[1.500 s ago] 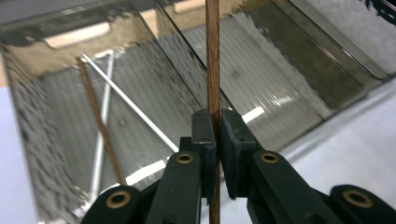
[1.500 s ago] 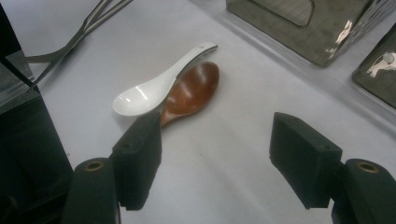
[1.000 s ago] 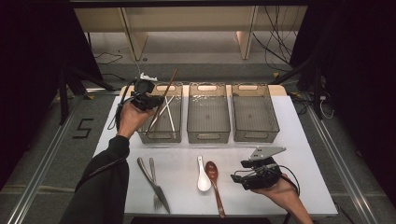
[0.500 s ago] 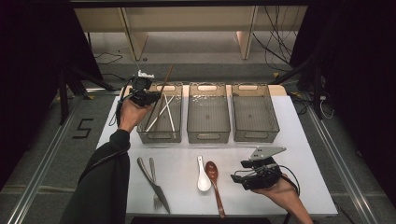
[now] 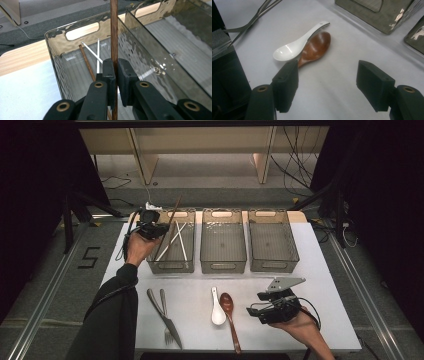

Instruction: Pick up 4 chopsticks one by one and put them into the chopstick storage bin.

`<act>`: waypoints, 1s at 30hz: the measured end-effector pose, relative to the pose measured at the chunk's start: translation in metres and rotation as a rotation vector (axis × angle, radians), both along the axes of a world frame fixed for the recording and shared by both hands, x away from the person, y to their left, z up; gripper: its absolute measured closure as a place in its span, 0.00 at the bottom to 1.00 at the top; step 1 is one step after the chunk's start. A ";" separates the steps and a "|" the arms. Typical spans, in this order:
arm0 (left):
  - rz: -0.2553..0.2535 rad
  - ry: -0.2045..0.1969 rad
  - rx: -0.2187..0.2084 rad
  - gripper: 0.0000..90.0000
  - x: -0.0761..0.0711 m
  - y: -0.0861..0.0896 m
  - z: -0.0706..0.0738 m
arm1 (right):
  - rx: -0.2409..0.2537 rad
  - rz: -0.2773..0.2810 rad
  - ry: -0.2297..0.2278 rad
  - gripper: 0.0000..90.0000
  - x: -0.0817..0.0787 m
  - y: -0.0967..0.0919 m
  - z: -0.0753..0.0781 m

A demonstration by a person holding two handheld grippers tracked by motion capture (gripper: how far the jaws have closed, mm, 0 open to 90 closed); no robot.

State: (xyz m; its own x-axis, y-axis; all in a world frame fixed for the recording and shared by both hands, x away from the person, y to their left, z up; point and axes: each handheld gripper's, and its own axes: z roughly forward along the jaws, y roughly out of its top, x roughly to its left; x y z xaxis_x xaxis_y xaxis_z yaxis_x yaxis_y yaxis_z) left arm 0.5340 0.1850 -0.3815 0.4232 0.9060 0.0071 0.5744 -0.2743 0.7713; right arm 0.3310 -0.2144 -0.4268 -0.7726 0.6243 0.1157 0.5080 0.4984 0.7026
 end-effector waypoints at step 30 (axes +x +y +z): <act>-0.033 0.077 -0.148 0.35 -0.063 0.001 0.002 | -0.046 -0.018 -0.002 0.39 -0.004 0.010 0.001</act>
